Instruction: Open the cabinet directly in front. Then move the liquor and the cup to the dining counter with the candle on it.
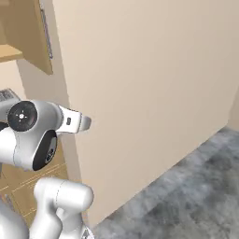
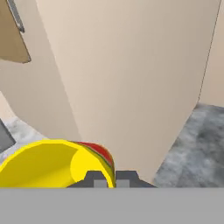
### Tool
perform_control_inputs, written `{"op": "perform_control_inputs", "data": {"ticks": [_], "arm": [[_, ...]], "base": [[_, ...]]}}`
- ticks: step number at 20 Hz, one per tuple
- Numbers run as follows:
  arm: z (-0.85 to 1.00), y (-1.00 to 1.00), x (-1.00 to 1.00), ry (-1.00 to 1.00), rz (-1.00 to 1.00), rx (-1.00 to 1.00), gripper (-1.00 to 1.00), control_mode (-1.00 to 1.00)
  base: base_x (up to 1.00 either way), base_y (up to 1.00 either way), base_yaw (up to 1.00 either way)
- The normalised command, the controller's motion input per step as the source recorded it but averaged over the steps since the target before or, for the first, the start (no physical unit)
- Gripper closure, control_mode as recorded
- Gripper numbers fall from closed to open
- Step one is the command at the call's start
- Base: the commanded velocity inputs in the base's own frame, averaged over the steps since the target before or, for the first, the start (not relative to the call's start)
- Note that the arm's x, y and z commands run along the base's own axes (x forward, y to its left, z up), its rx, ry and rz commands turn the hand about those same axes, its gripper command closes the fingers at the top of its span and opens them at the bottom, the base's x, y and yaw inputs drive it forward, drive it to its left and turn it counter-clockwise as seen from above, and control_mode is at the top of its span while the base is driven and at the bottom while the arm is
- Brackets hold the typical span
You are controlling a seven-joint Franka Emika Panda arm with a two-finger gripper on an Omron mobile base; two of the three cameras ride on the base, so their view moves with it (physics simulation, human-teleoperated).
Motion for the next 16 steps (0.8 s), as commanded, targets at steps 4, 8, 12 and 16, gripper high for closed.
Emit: {"op": "perform_control_inputs", "data": {"ticks": [4, 8, 12, 16], "arm": [[0.00, 0.00, 0.00, 0.00, 0.00, 0.00, 1.00, 1.00], [0.00, 0.00, 0.00, 0.00, 0.00, 0.00, 1.00, 1.00], [0.00, 0.00, 0.00, 0.00, 0.00, 0.00, 1.00, 1.00], [0.00, 0.00, 0.00, 0.00, 0.00, 0.00, 1.00, 1.00]], "base": [[0.00, 0.00, -1.00], [0.00, 0.00, -1.00], [-0.03, 0.00, -0.97], [-0.05, 0.00, -0.98]]}}
